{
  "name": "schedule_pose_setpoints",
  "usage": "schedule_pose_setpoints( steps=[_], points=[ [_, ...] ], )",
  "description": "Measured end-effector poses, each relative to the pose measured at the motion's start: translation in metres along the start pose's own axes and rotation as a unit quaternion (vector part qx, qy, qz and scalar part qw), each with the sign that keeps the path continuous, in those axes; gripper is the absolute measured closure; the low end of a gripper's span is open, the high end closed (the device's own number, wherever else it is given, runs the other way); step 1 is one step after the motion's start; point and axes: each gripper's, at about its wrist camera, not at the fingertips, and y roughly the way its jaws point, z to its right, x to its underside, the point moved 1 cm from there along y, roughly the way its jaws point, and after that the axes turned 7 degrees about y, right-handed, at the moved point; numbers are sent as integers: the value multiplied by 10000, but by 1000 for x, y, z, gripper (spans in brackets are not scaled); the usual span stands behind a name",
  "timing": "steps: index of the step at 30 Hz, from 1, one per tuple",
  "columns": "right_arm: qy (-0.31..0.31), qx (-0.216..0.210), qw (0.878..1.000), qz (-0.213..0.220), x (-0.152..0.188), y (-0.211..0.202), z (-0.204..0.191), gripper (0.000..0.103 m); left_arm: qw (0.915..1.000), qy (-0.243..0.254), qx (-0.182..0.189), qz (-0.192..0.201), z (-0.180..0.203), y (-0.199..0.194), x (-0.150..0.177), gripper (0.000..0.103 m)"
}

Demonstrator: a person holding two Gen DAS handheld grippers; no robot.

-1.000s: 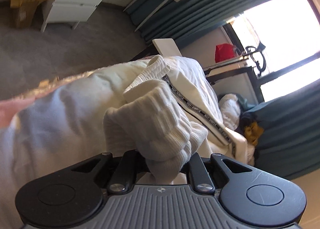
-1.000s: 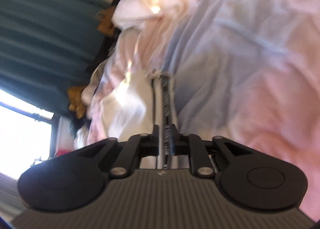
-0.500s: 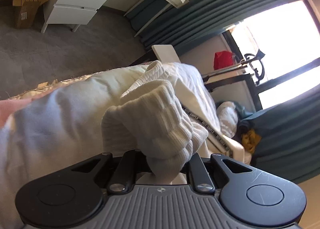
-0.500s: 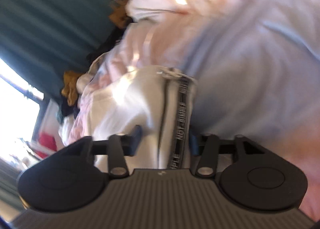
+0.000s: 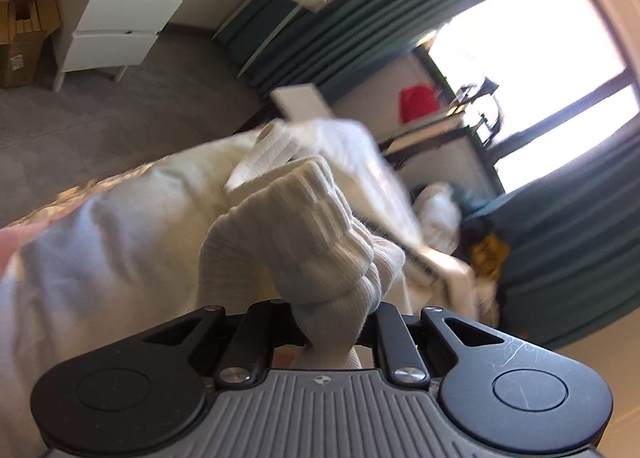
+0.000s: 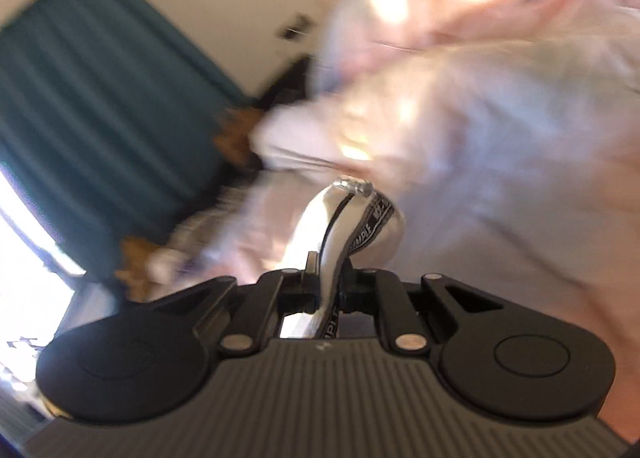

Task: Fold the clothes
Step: 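Lay the garment down and open both grippers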

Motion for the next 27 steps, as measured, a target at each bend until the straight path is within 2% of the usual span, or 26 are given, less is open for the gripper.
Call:
schedule_pose_setpoints(
  steps=[2,6,8,11,12,14,15,16,17,18,19,21,23,27],
  points=[
    [-34,247,9995,-214,3,7,9,92,9993,28,-274,-241,-3,0,4,90],
    [-102,739,9951,-642,10,20,28,91,9961,-16,-513,-713,-12,6,5,90],
    [-136,984,9914,-855,14,26,38,90,9954,188,-579,-743,-7,0,7,88],
    [-27,946,9922,-817,14,17,33,86,9936,564,-664,-725,5,-11,11,79],
    [-97,984,9923,-748,15,11,29,82,9926,689,-692,-719,9,-15,12,76],
    [-263,1030,9926,-591,14,0,22,69,9903,939,-748,-706,16,-23,14,61],
    [-344,1021,9929,-511,13,-4,17,61,9888,1064,-775,-700,20,-26,15,50],
    [-448,981,9935,-363,12,-11,12,55,9872,1189,-803,-693,24,-30,17,43],
    [-557,933,9939,-198,11,-19,7,51,9855,1313,-830,-686,28,-34,18,41],
    [-696,858,9939,-23,10,-26,0,41,9835,1438,-858,-679,32,-38,19,36],
    [-851,770,9933,134,10,-34,-7,34,9810,1593,-919,-611,37,-43,21,28],
    [-1135,517,9918,274,14,-47,-21,25,9749,1944,-1012,-378,53,-54,28,18],
    [-1367,240,9899,295,18,-59,-34,26,9673,2277,-1106,-160,69,-64,36,16],
    [-1609,-325,9864,-41,26,-76,-53,26,9525,2823,-1138,116,102,-74,50,6]
  ],
)
